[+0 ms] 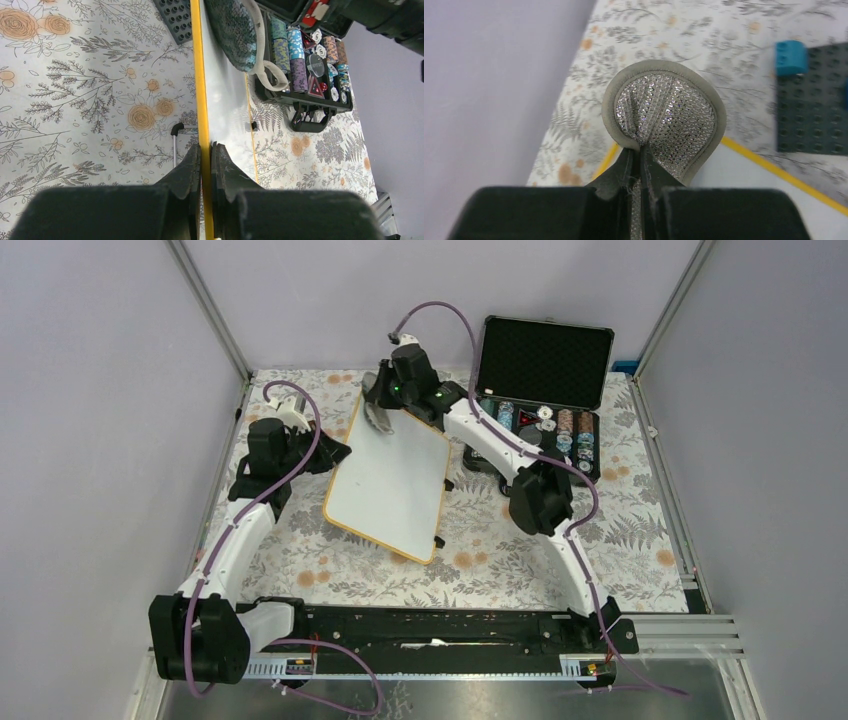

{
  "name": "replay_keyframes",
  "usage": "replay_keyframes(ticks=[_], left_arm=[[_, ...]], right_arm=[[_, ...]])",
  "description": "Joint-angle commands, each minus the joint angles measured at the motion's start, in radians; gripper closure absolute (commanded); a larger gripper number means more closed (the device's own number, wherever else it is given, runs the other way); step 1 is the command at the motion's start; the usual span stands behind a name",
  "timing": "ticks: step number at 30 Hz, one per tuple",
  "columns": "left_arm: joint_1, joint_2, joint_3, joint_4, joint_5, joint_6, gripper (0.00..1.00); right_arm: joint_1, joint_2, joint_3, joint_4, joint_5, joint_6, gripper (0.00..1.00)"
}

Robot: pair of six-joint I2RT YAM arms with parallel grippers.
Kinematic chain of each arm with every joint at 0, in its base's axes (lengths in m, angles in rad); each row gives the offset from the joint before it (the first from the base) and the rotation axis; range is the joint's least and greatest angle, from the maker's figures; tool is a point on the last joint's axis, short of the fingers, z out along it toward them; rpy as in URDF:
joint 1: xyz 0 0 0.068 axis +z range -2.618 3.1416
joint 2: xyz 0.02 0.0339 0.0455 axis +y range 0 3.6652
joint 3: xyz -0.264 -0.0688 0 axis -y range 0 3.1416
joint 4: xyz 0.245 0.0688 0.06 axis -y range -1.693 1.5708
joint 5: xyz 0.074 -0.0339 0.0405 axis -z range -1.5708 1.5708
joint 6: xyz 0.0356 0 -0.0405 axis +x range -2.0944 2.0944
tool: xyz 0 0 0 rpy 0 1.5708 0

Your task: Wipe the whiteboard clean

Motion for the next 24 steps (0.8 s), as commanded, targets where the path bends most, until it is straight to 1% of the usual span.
replay_keyframes(ticks=[1,4,7,12,14,17,20,24], left_arm=[[-0.054,0.017,0.008,-0.029,0.154,0.050,1.00],[-0.054,0.016,0.006,-0.030,0.145,0.048,1.00],[-0.054,0.022,0.009,-0.031,0.152,0.048,1.00],[-0.054,0.023,0.007,-0.030,0.151,0.048,1.00],[-0.054,0.021,0.006,-0.030,0.147,0.049,1.00],[-0.056,0.023,0.006,-0.029,0.149,0.050,1.00],[-0.056,0.020,0.006,-0.030,0.150,0.051,1.00],[-0.056,0.023,0.008,-0.032,0.158,0.050,1.00]], right_arm=[[0.075,0.057,0.111,-0.027,-0.109,0.024,1.00],[0.074,0.046,0.104,-0.027,-0.106,0.011,1.00],[0.070,0.026,0.063,-0.006,-0.082,-0.008,1.00],[-0.005,0.016,-0.067,0.048,-0.154,0.060,1.00],[-0.039,0.024,-0.101,0.037,-0.194,0.067,1.00],[-0.095,0.015,-0.187,0.024,-0.236,0.059,1.00],[-0.132,-0.022,-0.299,0.023,-0.258,0.012,1.00],[-0.150,-0.097,-0.477,0.032,-0.170,-0.069,1.00]])
